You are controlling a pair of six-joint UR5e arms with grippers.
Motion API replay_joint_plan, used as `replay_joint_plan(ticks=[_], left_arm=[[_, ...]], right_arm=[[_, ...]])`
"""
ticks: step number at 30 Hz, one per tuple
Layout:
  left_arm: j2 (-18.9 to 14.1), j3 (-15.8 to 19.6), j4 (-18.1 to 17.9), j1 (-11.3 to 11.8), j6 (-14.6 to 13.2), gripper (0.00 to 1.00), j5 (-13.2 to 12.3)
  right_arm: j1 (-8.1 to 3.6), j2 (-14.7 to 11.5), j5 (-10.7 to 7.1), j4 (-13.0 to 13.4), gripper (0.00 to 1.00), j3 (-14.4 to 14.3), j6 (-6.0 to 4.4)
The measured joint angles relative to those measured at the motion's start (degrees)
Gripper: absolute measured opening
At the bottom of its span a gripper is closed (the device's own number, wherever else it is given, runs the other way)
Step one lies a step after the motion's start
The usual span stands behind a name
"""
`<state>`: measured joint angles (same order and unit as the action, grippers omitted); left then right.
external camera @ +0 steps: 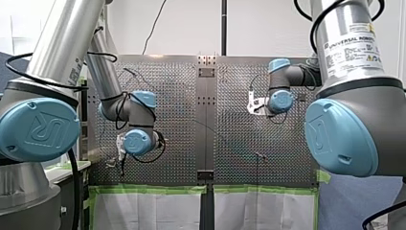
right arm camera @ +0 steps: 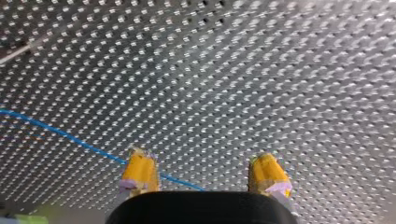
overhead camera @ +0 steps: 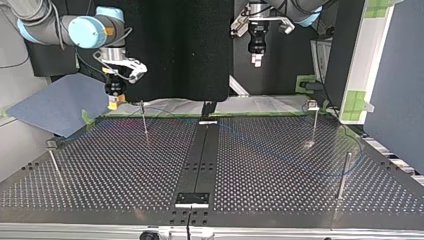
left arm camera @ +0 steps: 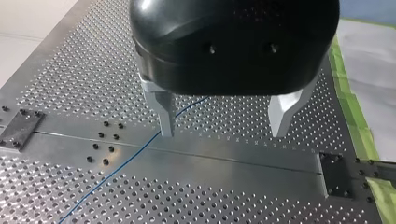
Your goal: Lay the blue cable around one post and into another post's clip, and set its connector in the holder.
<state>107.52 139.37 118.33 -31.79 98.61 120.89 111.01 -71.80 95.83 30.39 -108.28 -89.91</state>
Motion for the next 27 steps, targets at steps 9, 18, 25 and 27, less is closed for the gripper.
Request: replay_joint_plan(ticks=[9,18,25,27], left_arm=[[0.00,0.00,0.34,0.36,-0.89,1.00,0.00],[-0.01,0.00,0.09,0.57,-0.96,1.00,-0.31],[0.00,0.00,0.37,0.64,-0.96,1.00,-1.08],[0.00,0.00,0.45,0.65,-0.96,1.00,-1.12]], right_arm=[[0.12,1.23,0.22,-0.95,0.99,-0.04,0.46],[1.50,3.21,-1.77,-1.22,0.99,-0.06,3.26],[4.08,3.44,-1.62,-0.59,0.99,-0.06,6.05],[5.25,3.45,-0.62,-0.10,0.99,-0.06,6.21]])
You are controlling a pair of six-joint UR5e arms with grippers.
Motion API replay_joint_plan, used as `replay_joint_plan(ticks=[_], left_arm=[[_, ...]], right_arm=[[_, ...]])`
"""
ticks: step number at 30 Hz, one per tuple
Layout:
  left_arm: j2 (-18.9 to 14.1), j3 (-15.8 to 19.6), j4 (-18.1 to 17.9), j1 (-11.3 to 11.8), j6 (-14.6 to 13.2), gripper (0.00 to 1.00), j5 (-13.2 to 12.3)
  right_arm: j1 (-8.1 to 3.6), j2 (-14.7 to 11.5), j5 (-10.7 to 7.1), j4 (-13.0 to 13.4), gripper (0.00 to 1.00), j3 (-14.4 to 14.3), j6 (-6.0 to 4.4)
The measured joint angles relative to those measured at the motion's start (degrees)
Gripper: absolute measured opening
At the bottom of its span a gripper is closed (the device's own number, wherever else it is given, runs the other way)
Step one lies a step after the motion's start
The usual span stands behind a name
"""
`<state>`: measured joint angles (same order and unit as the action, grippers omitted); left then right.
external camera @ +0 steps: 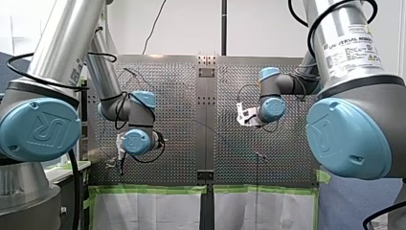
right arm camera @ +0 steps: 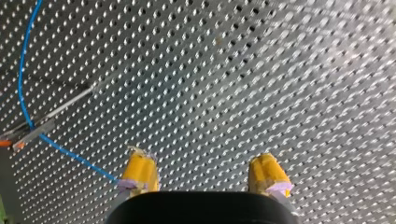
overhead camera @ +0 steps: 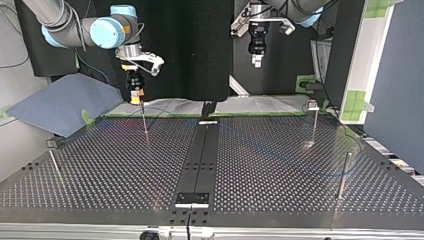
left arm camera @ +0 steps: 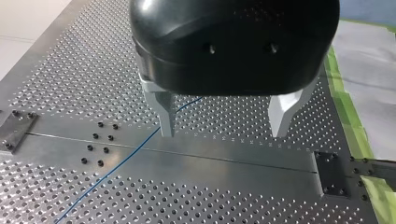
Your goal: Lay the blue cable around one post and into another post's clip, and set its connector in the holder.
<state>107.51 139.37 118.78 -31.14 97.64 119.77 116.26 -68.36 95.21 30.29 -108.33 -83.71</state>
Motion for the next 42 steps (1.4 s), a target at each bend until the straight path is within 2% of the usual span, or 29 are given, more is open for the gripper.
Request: replay_joint_plan(ticks=[8,12,15,20,30,32,35,37,42], left_arm=[[0.00,0.00,0.21,0.15,0.00,1.00,-0.02],[0.00,-0.01,0.89,0.29,0.00,1.00,0.10],[0.00,0.00,1.47,0.34,0.00,1.00,0.13],[0.00,-0.05,1.87,0.48,0.00,1.00,0.03],[0.00,-0.40,1.94,0.88,0.00,1.00,-0.09],[0.00,-0.61,1.96,0.93,0.00,1.00,-0.24],[-0.01,-1.08,2.01,0.96,0.00,1.00,-0.73],[-0.01,-1.45,2.10,0.96,0.03,1.00,-0.93],[0.00,-2.38,2.54,0.97,0.11,1.00,-1.06]], right_arm=[[4.74,0.16,4.62,0.32,0.99,0.00,0.25],[6.55,0.31,6.53,0.35,0.99,-0.02,0.18],[7.17,0.50,7.90,0.44,0.99,-0.02,0.21],[7.31,0.67,9.63,0.70,0.99,-0.03,0.71],[8.23,1.81,9.97,2.20,0.99,-0.01,2.42],[8.97,2.63,10.22,2.88,0.99,-0.03,3.14],[10.21,3.90,11.06,4.05,0.99,-0.03,3.66],[11.04,4.74,11.81,4.87,0.99,-0.03,3.78],[13.99,7.70,14.19,6.78,0.99,-0.03,3.80]])
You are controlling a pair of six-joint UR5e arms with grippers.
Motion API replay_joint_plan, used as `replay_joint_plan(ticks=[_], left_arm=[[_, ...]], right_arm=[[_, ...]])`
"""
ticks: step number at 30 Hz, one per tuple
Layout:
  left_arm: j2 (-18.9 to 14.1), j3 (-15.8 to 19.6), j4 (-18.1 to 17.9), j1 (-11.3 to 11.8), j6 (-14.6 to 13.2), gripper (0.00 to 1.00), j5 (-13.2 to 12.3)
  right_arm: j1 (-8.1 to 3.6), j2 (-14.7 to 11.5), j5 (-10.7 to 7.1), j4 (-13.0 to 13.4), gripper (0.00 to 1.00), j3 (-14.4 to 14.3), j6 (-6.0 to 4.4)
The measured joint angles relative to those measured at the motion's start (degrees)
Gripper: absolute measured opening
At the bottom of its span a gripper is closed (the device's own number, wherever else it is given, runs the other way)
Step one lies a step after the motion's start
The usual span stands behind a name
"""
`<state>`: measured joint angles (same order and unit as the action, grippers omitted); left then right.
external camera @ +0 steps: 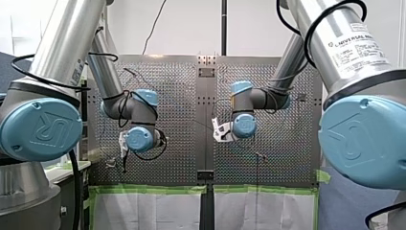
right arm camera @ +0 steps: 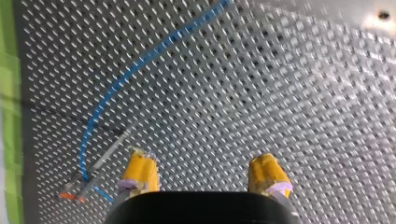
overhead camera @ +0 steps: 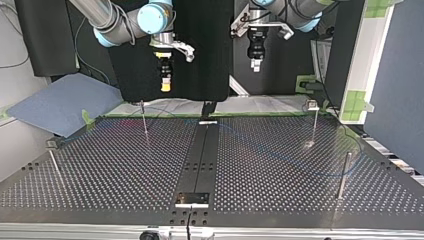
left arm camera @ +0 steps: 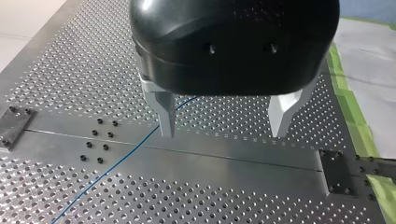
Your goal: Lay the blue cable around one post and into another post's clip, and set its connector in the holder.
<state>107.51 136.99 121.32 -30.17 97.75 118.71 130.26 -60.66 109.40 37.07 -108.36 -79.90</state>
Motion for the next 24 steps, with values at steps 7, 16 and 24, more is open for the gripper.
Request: replay_joint_plan(ticks=[7,16,24], left_arm=[[0.01,-0.62,0.31,0.00,0.10,1.00,-0.02],[0.01,-0.65,1.32,0.24,0.23,1.00,-0.02],[0.00,-0.65,3.17,0.43,0.36,1.00,-0.01]], right_arm=[[3.52,1.89,0.60,0.09,0.99,0.01,-0.02],[4.65,2.02,1.12,-0.69,0.99,-0.05,-0.98],[3.88,2.01,2.60,-1.05,0.99,-0.01,-1.92]])
